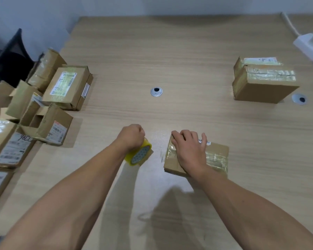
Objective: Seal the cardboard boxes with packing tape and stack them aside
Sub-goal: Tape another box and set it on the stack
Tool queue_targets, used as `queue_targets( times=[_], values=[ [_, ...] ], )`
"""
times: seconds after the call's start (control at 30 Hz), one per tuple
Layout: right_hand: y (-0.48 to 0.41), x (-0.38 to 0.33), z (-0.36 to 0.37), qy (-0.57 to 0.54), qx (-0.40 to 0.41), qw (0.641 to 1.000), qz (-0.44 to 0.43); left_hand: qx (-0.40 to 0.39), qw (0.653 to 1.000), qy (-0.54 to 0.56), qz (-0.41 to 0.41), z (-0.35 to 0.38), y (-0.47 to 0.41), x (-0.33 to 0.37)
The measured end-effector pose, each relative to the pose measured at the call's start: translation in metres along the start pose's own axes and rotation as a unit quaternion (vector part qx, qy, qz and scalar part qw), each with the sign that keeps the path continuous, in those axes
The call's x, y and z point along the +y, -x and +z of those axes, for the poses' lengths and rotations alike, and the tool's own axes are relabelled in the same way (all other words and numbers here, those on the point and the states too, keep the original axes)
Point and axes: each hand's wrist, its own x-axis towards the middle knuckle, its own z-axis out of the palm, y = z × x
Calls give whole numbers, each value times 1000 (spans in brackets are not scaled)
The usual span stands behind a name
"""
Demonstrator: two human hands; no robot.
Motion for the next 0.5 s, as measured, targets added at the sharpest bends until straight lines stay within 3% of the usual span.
queue_targets(
  times=[0.1,0.2,0.27,0.37,0.43,0.5],
  values=[
    [0,-1,-1,-17,59,998,-7,-27,998,57,18,8,4,7],
    [-2,-14,-7,-66,100,990,-70,-35,993,105,27,11,6,-1],
    [-10,-35,-19,-170,10,984,-61,-27,989,135,47,5,8,-1],
    [-20,-61,-32,-289,-180,940,0,-32,984,160,72,-2,11,-3],
    [-21,-68,-36,-355,-229,905,47,-30,982,167,78,-5,13,-9],
    [-19,-73,-40,-430,-225,868,103,-27,982,165,85,-5,17,-14]
  ],
)
